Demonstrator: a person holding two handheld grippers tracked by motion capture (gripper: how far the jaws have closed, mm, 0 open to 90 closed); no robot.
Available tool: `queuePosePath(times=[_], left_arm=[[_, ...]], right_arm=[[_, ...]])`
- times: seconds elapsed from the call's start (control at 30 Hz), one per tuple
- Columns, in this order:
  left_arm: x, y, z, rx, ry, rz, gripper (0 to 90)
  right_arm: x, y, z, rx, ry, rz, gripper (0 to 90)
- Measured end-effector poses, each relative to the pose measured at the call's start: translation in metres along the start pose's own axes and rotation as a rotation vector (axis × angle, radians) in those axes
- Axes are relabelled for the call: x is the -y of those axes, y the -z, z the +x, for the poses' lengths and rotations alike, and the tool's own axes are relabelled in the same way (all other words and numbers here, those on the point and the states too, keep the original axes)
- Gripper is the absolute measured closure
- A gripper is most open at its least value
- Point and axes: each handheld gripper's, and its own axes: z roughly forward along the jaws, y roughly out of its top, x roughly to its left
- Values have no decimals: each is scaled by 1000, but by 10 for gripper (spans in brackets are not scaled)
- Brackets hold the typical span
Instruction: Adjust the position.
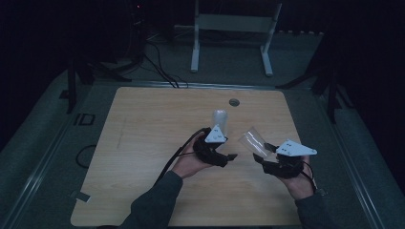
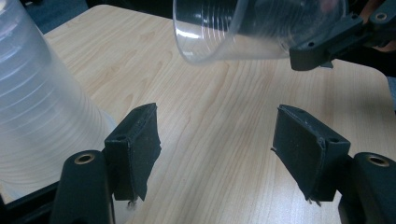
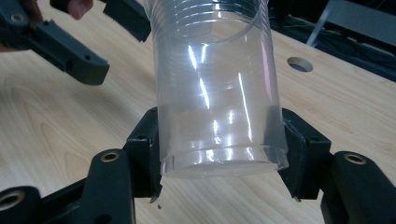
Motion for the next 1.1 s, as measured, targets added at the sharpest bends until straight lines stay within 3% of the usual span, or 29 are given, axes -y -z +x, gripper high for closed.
queuePosePath(times=[0.13,0.37,0.47,1.1], left_arm=[[-1,-1,0,-7,6,-2,310],[-2,-2,0,-19,19,2,310],[-3,-2,0,-22,28,-4,312],[-6,-2,1,-31,53,-31,314]], right_arm=[[0,1,1,35,-8,-10,411],[0,1,2,55,-23,-33,411],[0,0,5,80,-10,-33,411],[2,-7,13,130,-43,-104,411]])
